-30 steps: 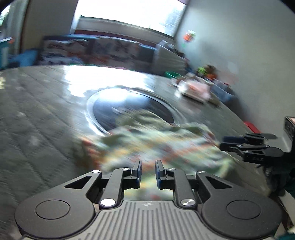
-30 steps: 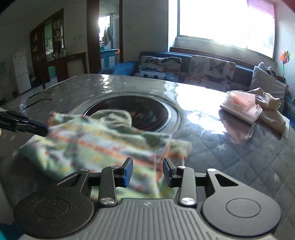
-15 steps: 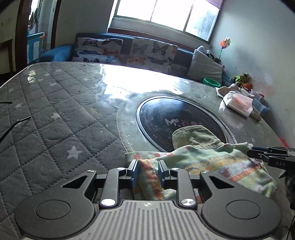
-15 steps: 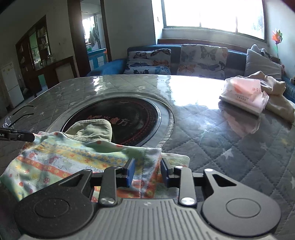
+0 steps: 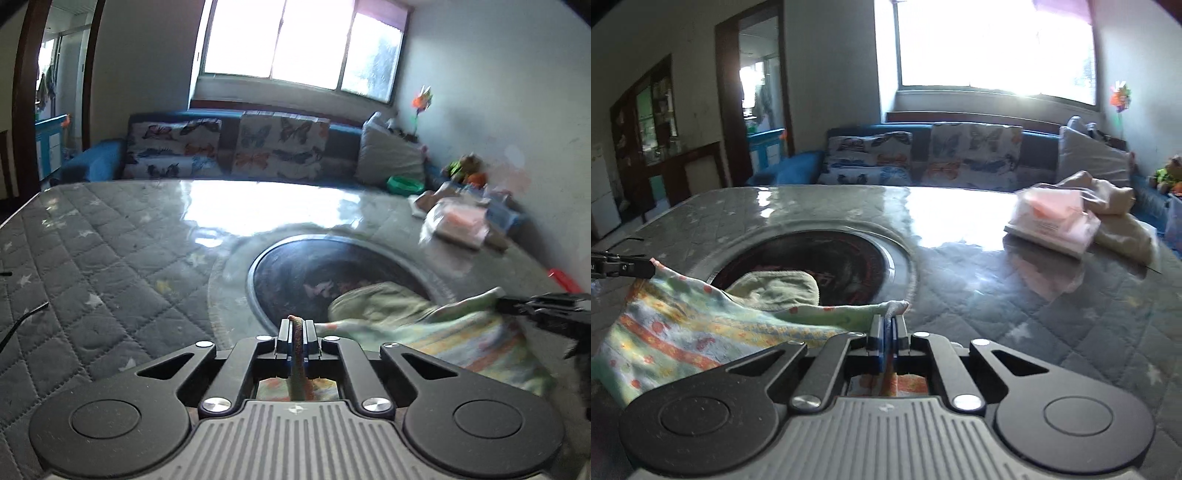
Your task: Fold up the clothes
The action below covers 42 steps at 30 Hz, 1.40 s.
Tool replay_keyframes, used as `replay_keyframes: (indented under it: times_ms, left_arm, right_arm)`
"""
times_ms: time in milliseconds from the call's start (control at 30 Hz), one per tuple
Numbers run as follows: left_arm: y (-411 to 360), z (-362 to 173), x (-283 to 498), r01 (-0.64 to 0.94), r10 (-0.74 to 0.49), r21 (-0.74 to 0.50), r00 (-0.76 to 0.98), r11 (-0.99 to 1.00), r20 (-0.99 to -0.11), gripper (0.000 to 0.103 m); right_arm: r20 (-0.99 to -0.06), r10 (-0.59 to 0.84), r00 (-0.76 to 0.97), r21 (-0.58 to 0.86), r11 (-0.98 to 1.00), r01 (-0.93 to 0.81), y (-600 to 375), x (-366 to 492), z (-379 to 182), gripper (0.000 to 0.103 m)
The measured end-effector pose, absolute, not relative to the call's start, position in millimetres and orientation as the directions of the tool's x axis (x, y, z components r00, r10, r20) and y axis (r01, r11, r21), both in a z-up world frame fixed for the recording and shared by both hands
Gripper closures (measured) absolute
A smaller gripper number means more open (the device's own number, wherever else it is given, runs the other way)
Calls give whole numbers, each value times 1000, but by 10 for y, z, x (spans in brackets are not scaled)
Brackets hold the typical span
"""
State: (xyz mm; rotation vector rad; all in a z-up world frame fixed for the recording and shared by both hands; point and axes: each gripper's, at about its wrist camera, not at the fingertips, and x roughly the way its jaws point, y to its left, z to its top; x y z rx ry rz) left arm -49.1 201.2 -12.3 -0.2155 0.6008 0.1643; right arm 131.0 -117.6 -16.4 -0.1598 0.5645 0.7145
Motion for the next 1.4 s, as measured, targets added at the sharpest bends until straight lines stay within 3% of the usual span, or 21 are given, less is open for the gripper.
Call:
replay_keyframes:
  times_ms: [167, 467, 733, 1000, 1233, 1400]
  left_arm:
    - [2042, -320, -338, -237, 104, -129, 767, 963, -633, 97]
    - [1976, -111, -333, -251, 135, -121, 801, 960, -583, 90]
    - [1631, -204, -33, -72, -76, -212, 783, 975, -617, 90]
    - [1638, -361, 209, -89, -96, -246, 754, 965, -649, 90]
    - [1530, -152, -98, -38, -129, -260, 794, 965, -595, 90]
    - [1458, -218, -398, -18, -150, -264, 784, 964, -603, 90]
  right_arm:
    - [-586, 529, 614, 16, 765, -643, -1116, 1351, -310, 95]
    - [-549, 601, 581, 29, 709, -705, -996, 1209, -48, 91]
    - [-591, 651, 477, 38, 613, -789, -507, 1258, -192, 91]
    - [-610, 641, 465, 56, 621, -782, -443, 1315, -296, 90]
    - [-586, 706, 397, 54, 523, -851, -440, 1031, -163, 86]
    - [-601, 716, 356, 30, 465, -885, -335, 872, -251, 85]
